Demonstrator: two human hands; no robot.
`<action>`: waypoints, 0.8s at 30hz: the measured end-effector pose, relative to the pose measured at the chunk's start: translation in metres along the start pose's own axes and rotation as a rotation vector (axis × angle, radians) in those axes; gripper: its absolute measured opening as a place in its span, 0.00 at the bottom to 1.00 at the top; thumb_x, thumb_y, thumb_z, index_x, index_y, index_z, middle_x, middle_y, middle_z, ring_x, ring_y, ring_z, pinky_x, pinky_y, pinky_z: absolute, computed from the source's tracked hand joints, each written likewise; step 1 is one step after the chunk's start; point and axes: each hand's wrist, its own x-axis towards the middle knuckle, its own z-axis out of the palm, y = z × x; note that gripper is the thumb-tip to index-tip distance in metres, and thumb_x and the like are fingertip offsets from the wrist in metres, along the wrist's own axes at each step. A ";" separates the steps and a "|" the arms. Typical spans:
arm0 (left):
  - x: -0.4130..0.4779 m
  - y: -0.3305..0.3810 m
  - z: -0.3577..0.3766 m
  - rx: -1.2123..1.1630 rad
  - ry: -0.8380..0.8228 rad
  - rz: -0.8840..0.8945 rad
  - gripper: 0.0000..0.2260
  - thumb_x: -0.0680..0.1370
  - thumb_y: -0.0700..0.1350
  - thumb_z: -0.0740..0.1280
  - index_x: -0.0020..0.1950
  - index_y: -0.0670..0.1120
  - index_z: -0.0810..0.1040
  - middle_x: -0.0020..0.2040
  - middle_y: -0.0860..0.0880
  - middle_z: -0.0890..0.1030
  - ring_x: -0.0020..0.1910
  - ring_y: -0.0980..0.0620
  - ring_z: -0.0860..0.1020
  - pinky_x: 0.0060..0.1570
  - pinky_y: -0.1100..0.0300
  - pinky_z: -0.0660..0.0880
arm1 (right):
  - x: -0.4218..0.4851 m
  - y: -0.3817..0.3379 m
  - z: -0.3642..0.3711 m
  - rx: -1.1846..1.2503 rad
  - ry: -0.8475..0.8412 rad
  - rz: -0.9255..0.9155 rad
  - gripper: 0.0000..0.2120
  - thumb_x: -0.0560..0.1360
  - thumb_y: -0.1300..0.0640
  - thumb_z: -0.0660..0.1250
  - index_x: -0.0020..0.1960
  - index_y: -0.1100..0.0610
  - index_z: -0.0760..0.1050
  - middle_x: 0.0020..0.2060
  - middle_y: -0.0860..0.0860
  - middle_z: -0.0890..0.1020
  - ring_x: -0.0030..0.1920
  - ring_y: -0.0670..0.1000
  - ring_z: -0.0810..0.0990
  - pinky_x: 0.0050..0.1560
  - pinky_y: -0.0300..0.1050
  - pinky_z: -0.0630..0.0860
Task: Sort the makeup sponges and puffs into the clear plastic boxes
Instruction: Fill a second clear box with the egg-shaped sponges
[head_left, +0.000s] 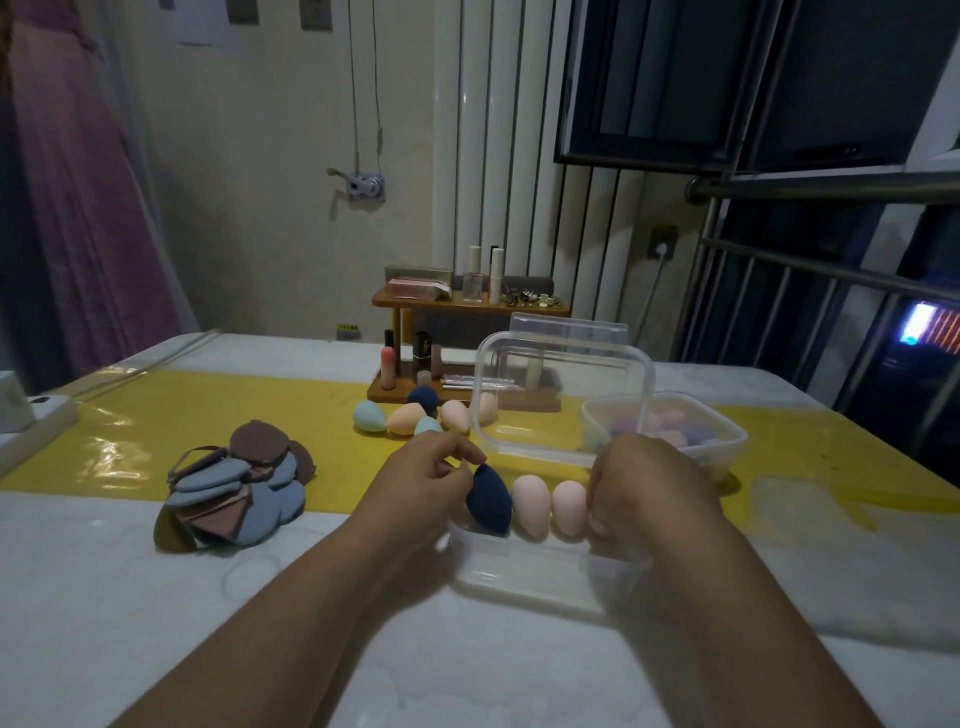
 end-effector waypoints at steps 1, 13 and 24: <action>0.000 0.000 0.000 0.005 -0.002 -0.002 0.12 0.77 0.38 0.63 0.48 0.55 0.80 0.39 0.54 0.75 0.37 0.58 0.73 0.37 0.63 0.69 | -0.003 -0.001 -0.006 -0.003 -0.030 -0.002 0.12 0.75 0.57 0.68 0.58 0.57 0.78 0.54 0.58 0.78 0.52 0.55 0.78 0.54 0.43 0.76; 0.002 -0.001 0.001 0.022 0.001 0.000 0.12 0.77 0.38 0.63 0.47 0.55 0.80 0.42 0.49 0.77 0.39 0.53 0.75 0.42 0.53 0.74 | 0.008 0.009 -0.010 0.118 -0.107 -0.044 0.10 0.67 0.61 0.73 0.46 0.51 0.81 0.49 0.51 0.80 0.51 0.55 0.78 0.56 0.51 0.80; 0.001 -0.001 0.000 0.011 0.006 -0.012 0.11 0.77 0.39 0.64 0.52 0.55 0.78 0.48 0.52 0.78 0.44 0.52 0.77 0.45 0.53 0.76 | 0.008 0.004 -0.001 0.337 0.080 -0.202 0.04 0.71 0.57 0.68 0.43 0.48 0.80 0.43 0.47 0.82 0.45 0.50 0.79 0.50 0.52 0.80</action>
